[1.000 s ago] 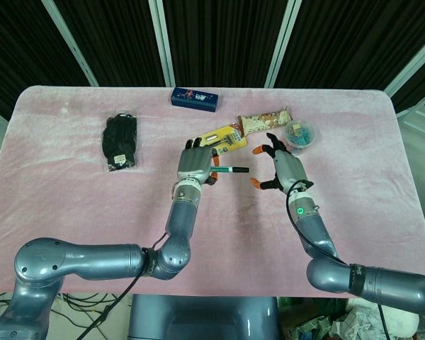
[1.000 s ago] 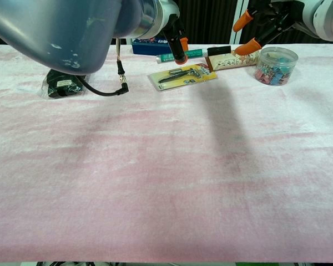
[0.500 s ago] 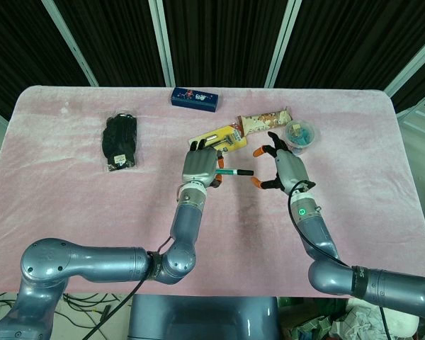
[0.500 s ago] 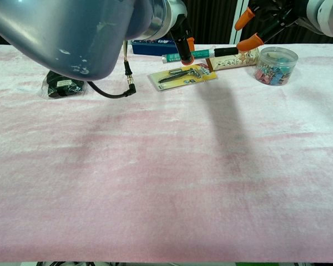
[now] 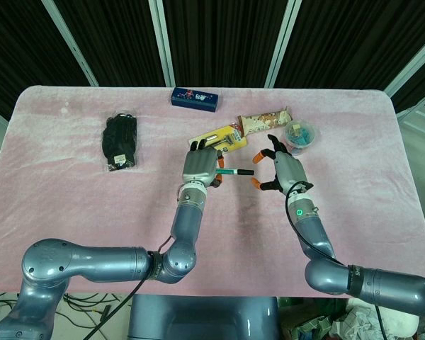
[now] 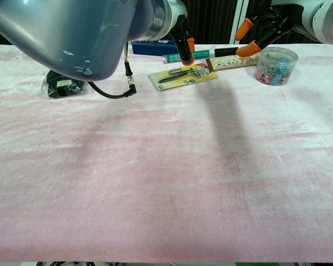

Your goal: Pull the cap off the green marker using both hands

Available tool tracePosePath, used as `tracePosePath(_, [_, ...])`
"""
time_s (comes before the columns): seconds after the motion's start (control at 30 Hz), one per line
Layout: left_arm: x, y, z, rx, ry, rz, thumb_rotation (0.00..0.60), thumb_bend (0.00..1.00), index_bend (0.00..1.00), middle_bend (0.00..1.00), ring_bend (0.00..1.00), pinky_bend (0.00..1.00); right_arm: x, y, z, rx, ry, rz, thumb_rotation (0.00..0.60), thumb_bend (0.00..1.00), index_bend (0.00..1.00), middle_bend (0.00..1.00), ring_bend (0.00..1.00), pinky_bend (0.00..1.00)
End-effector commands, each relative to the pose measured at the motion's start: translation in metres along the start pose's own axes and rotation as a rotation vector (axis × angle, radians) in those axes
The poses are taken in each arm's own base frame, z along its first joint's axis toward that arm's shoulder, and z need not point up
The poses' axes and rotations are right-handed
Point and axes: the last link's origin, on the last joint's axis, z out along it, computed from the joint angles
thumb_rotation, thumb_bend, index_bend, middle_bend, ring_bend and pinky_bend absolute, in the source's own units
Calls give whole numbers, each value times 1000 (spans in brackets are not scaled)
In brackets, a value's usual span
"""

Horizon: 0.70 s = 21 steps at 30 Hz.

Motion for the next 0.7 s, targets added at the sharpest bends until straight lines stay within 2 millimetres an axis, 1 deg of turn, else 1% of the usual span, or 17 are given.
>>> tracePosePath(0.03, [1,-1,0,3,3,-1,600,481,625,299,0,0,-3,0,2,-1,1,-4,600,189,473,0,57,153])
tracePosePath(0.37, [3,-1,-1,-6,3,-9,600,481,629,299,0,0,-8,-2,5,-6,9,2,600,202,491,0,57,153])
tracePosePath(0.7, [3,-1,-2,-8,5,-10,600,481,630,299,0,0,-9,-2,6,-15,18,11,600,218,524,0,60,153])
